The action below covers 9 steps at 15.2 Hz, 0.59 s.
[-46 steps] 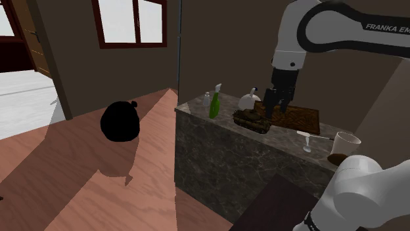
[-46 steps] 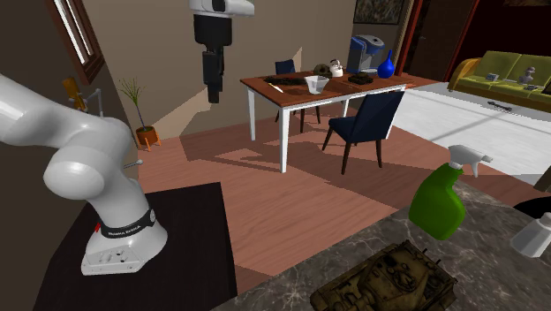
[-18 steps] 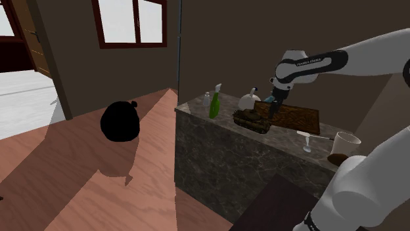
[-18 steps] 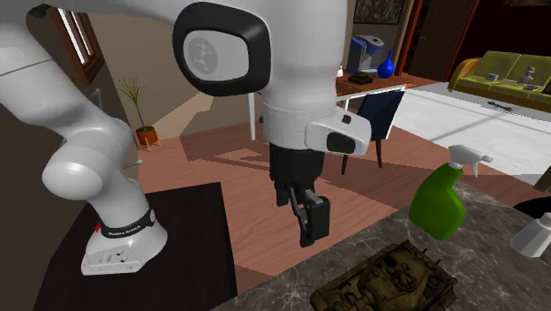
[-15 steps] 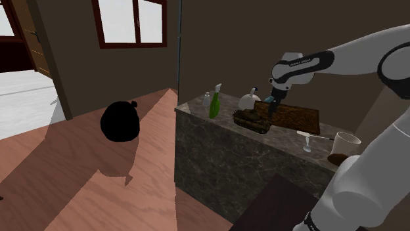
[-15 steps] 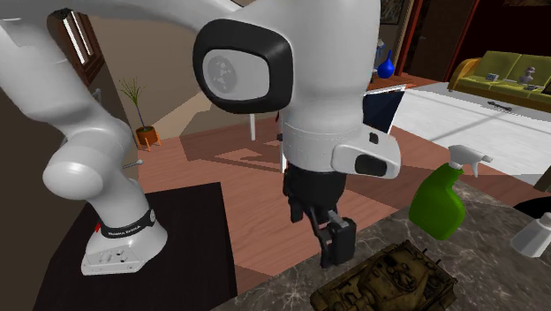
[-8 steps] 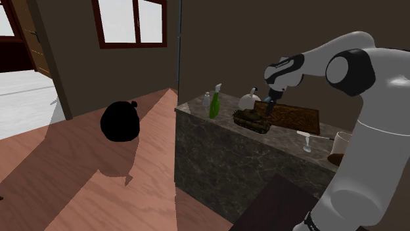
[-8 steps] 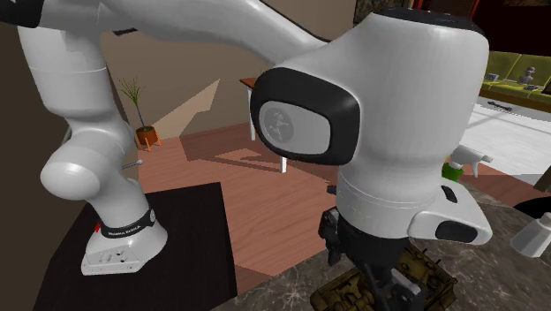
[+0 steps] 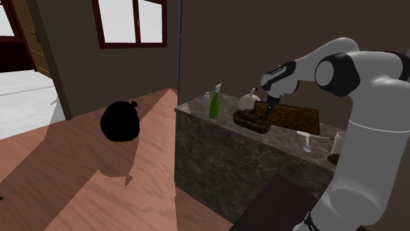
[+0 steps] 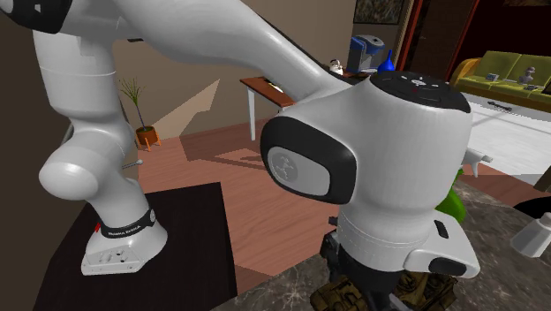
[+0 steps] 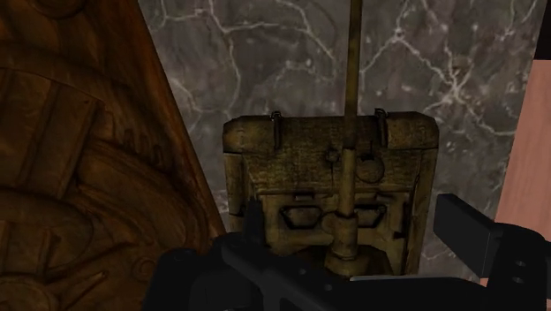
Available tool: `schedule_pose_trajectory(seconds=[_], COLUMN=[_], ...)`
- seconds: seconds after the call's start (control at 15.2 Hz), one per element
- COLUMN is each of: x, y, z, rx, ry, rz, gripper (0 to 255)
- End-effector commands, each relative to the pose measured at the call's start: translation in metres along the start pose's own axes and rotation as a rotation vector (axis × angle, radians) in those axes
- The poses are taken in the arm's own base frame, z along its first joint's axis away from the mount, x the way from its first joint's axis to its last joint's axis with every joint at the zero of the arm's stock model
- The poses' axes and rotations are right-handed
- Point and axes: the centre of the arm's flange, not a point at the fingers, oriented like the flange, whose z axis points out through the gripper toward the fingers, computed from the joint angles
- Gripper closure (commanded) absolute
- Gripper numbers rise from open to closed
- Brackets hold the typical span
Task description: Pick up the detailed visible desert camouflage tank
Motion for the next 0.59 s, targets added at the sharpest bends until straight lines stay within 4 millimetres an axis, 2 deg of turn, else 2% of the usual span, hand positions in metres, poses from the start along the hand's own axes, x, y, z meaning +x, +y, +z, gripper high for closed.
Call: schedule_pose_trajectory(seconds=[0.0, 0.07, 0.53], x=[-0.0008, -0.0005, 0.0], y=[0.0005, 0.0003, 0.0002], z=[0.0028, 0.0029, 0.0033], rx=[0.0, 0.0, 0.0], ry=[0.0, 0.0, 0.0], rz=[0.0, 0.0, 0.0], gripper=[0, 255, 255])
